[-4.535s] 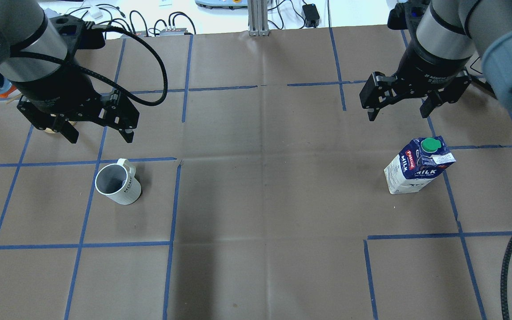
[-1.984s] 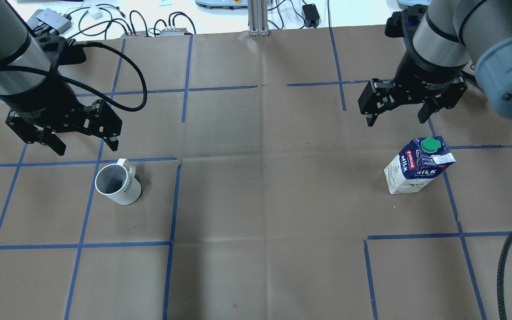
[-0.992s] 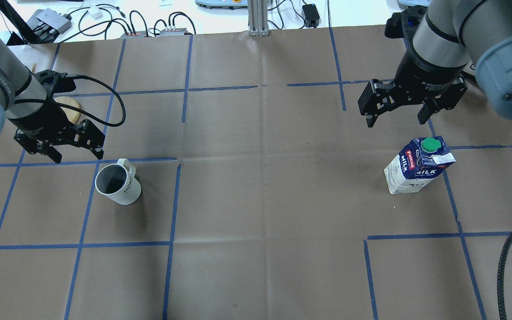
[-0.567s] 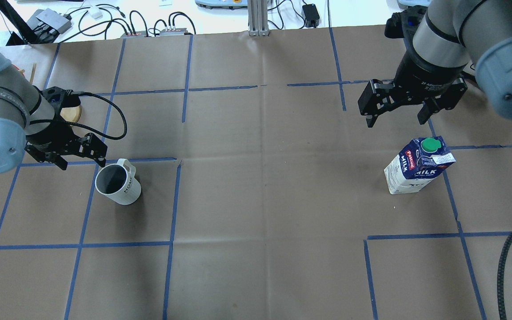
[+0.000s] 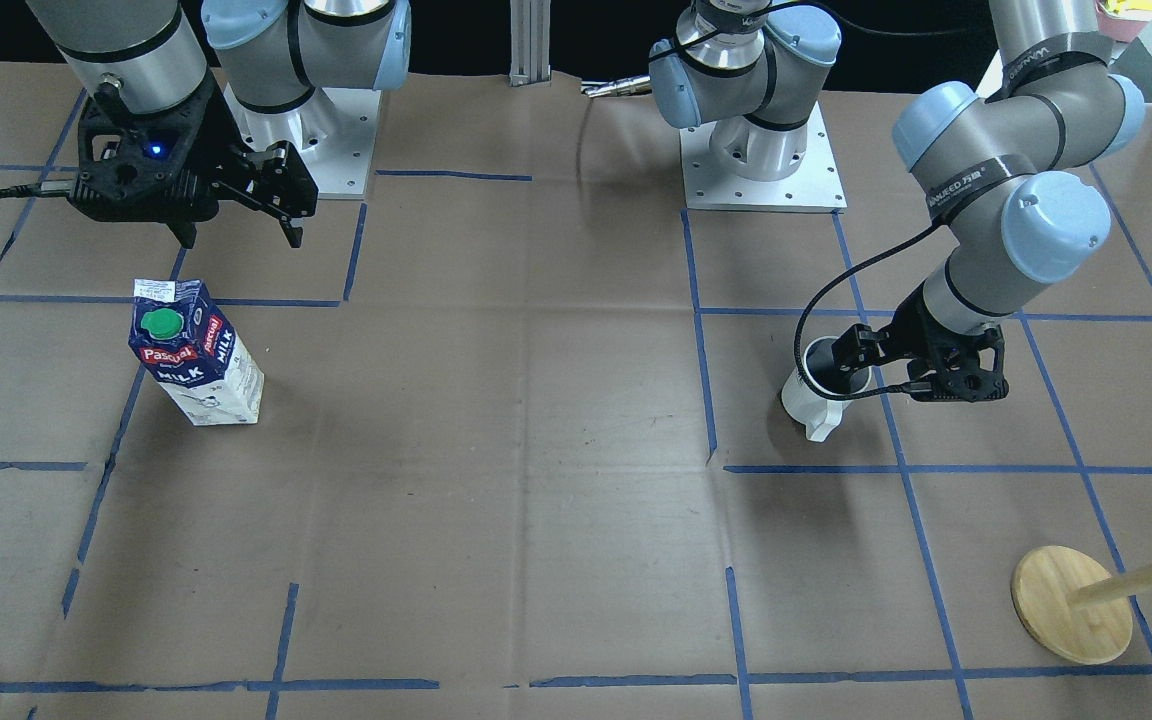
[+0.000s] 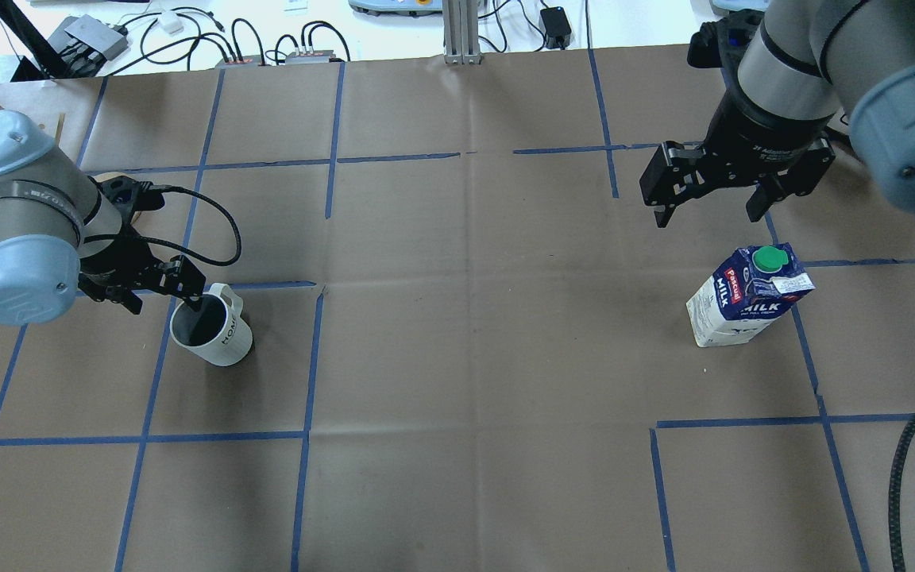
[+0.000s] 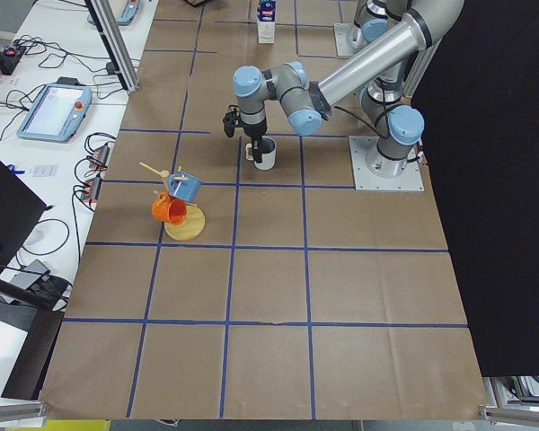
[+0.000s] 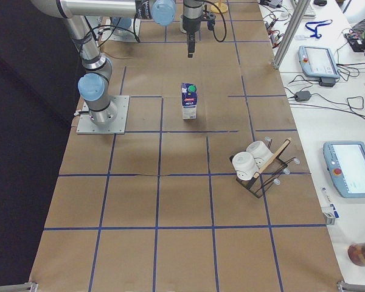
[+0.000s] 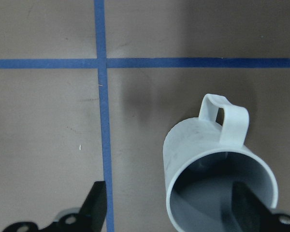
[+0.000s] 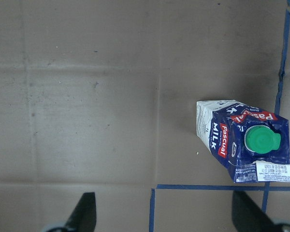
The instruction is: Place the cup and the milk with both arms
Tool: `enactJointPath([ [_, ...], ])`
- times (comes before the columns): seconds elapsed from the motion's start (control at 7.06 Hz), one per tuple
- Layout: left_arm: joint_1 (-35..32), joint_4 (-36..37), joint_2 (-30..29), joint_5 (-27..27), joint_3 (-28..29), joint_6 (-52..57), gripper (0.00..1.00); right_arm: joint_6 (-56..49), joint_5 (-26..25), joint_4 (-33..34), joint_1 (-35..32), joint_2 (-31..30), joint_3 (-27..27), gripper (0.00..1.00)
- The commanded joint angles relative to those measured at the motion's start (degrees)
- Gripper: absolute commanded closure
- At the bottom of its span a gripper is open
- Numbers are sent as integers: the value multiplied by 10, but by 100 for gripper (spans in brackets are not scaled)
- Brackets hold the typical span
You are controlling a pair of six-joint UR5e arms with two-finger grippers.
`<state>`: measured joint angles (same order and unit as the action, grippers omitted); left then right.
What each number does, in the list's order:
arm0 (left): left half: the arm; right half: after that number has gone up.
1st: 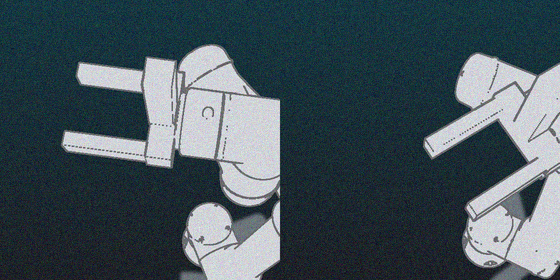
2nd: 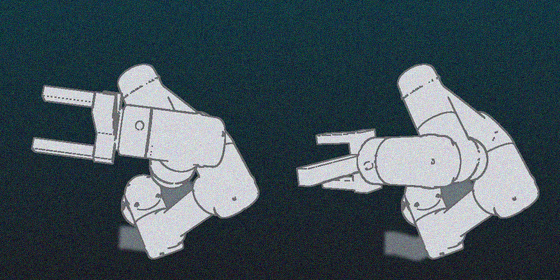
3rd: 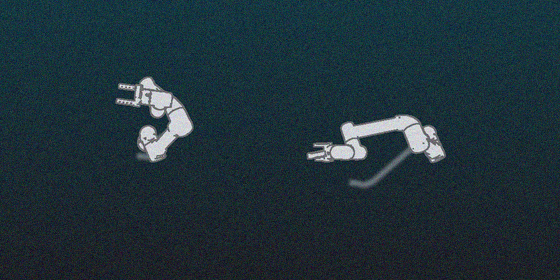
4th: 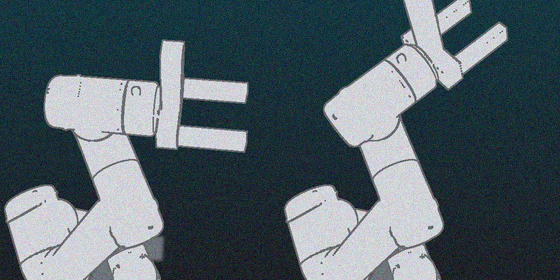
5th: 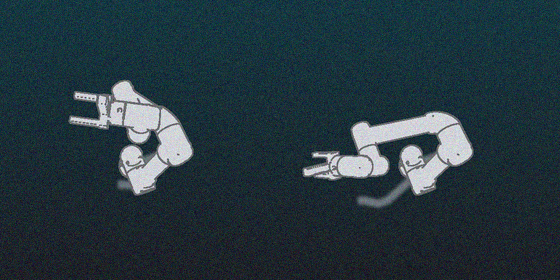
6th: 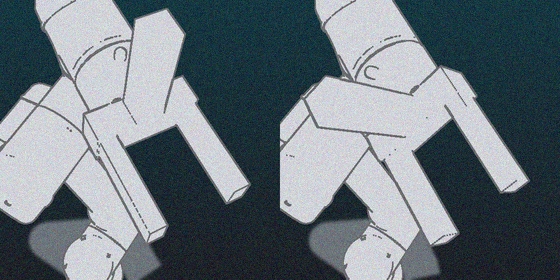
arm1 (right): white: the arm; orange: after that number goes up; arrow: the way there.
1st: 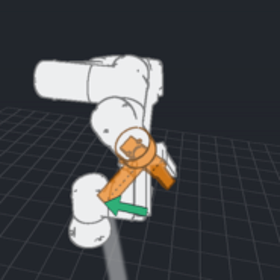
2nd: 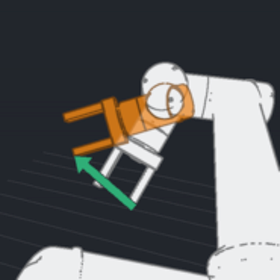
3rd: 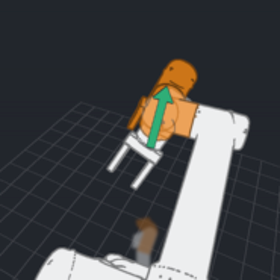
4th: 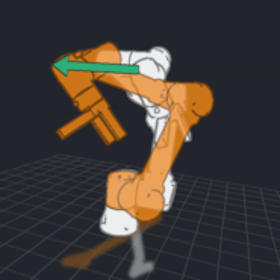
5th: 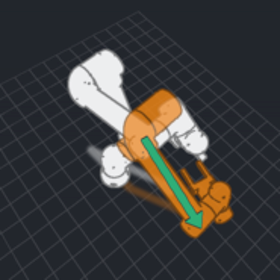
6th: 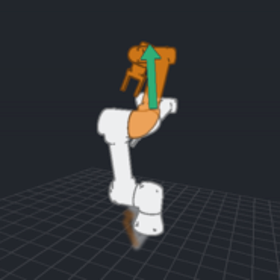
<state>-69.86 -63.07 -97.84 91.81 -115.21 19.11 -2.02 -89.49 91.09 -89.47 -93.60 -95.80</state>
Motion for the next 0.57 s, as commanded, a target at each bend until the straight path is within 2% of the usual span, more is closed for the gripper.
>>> enactJointPath([
  [0.0,1,3,-17,-2,-5,-5,15,0,0,0,0,0,0,0],
  [0.14,0,11,-35,-2,-4,-7,36,0,0,1,0,0,0,0],
  [0.43,0,2,-38,-1,-6,-6,84,0,0,1,0,0,0,0],
])
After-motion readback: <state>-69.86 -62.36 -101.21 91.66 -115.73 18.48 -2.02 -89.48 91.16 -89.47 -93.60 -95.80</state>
